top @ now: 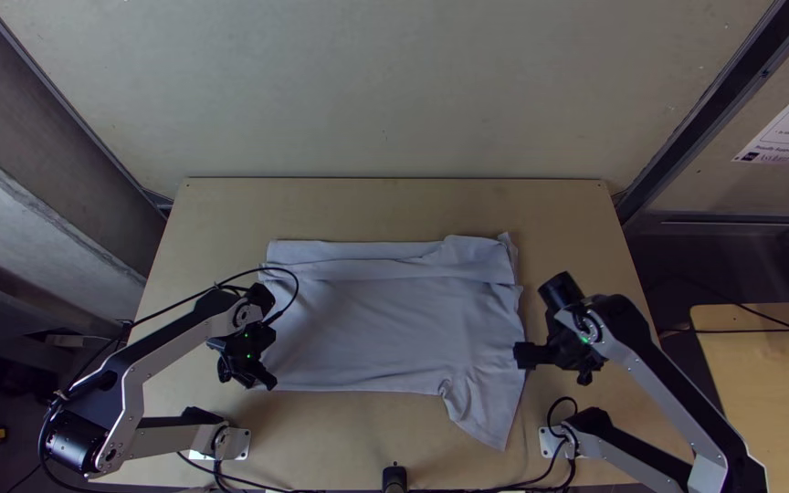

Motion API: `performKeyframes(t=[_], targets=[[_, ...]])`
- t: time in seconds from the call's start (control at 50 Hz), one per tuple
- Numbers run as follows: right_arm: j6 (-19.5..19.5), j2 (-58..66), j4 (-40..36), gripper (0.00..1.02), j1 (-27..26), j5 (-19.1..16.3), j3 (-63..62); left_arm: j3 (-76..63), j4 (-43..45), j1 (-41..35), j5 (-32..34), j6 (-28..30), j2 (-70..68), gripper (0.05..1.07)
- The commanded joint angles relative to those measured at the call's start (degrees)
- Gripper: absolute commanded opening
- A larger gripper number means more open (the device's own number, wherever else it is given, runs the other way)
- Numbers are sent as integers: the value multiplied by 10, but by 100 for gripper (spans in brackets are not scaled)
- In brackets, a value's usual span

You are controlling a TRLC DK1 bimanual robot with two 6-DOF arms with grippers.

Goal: Fold the t-shirt

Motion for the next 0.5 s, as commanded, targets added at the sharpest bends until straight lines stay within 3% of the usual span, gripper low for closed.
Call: performKeyframes(t=[0.0,0.1,0.48], targets=[[24,10,-11,98,20,-22,-41,1,11,12,-4,6,-1,8],[26,18,10,96,41,-62,-73,2,9,16,-4,7,-3,8],[17,110,50,91,77,-100,-101,7,10,19,-4,4,-9,8]])
